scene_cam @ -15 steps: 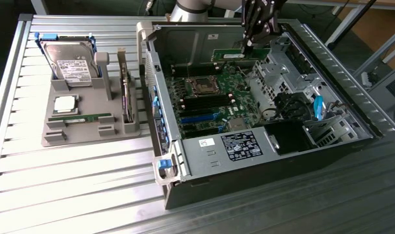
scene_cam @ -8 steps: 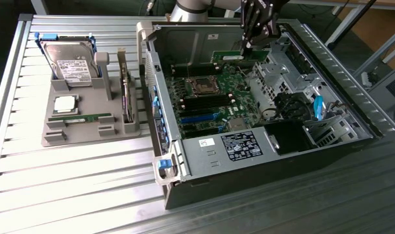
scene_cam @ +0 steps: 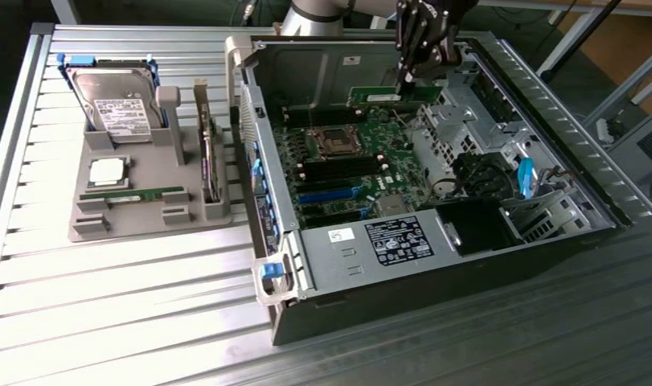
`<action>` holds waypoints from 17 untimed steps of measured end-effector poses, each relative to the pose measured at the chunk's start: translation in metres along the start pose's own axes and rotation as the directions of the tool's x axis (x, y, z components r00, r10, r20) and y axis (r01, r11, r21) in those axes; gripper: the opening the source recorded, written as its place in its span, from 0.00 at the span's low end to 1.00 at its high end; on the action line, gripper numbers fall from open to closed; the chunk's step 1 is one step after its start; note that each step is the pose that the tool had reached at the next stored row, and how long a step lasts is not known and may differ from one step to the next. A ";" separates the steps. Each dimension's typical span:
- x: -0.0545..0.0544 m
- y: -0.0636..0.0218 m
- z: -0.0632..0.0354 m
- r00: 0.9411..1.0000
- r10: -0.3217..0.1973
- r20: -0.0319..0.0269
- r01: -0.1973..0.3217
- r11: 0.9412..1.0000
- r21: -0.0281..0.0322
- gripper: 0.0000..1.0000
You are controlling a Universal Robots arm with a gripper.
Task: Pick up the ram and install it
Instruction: 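Insert the ram into the slot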
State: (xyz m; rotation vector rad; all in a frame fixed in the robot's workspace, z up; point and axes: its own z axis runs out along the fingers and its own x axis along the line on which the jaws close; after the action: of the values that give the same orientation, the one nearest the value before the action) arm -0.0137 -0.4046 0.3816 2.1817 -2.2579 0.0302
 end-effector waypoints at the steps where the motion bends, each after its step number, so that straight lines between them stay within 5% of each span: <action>1: 0.000 0.0000 0.0005 1.000 0.000 0.000 0.000 1.000 0.000 0.11; 17: 0.000 0.0001 0.0084 1.000 0.000 0.000 0.000 1.000 0.000 0.11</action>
State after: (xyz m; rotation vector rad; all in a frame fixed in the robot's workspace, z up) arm -0.0137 -0.4046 0.3732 2.1817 -2.2578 0.0303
